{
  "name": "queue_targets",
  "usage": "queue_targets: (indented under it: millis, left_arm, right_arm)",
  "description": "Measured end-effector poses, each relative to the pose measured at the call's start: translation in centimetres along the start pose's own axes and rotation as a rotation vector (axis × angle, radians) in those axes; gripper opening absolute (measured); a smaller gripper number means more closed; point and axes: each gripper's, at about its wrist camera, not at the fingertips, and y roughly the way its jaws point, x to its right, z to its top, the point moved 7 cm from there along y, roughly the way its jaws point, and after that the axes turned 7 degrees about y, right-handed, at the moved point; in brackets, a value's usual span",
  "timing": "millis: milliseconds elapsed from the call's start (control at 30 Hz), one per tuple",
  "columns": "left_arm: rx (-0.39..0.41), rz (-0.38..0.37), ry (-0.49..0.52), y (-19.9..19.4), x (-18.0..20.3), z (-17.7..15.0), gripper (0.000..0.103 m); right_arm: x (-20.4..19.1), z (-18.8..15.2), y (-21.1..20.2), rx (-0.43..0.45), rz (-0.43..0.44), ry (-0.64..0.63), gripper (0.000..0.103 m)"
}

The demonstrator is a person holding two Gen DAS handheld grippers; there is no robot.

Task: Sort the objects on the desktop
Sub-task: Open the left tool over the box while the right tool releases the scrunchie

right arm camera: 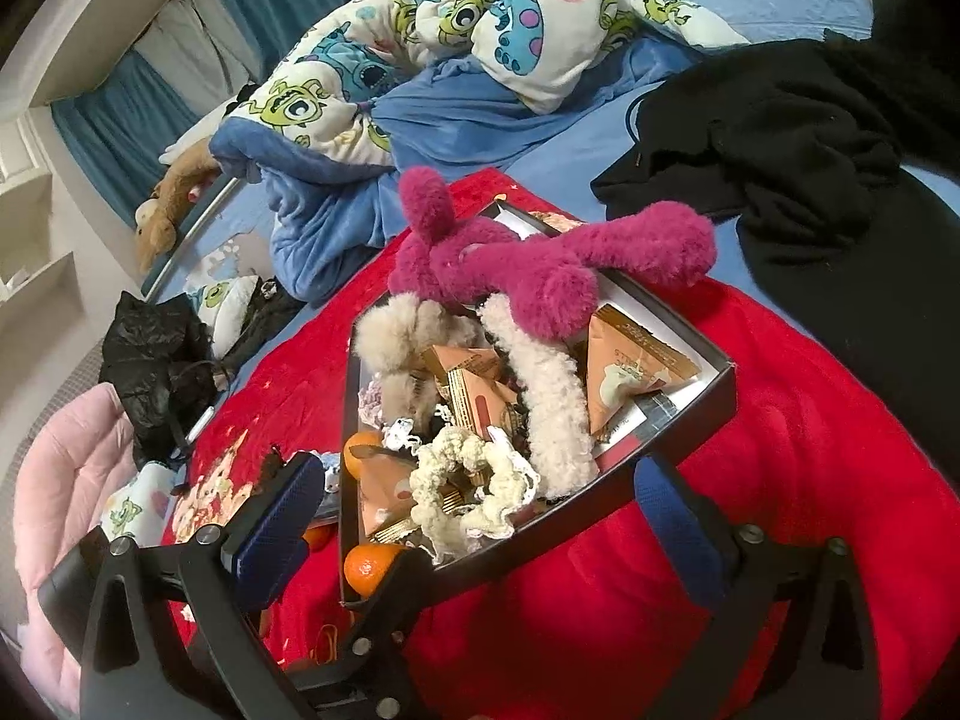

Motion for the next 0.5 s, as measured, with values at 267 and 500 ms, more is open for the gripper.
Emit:
queue_targets:
  millis: [267, 500]
  left_arm:
    - [0.022, 0.009, -0.009, -0.8, -0.5, 0.2, 0.103]
    - [0.045, 0.036, 0.012, -2.0, -0.9, 0.5, 0.103]
  right_arm:
    - [-0.4, -0.3, 0.1, -0.002, 0.017, 0.016, 0.103]
    - [-1.7, -0.9, 0.3, -0.011, 0.033, -0.007, 0.103]
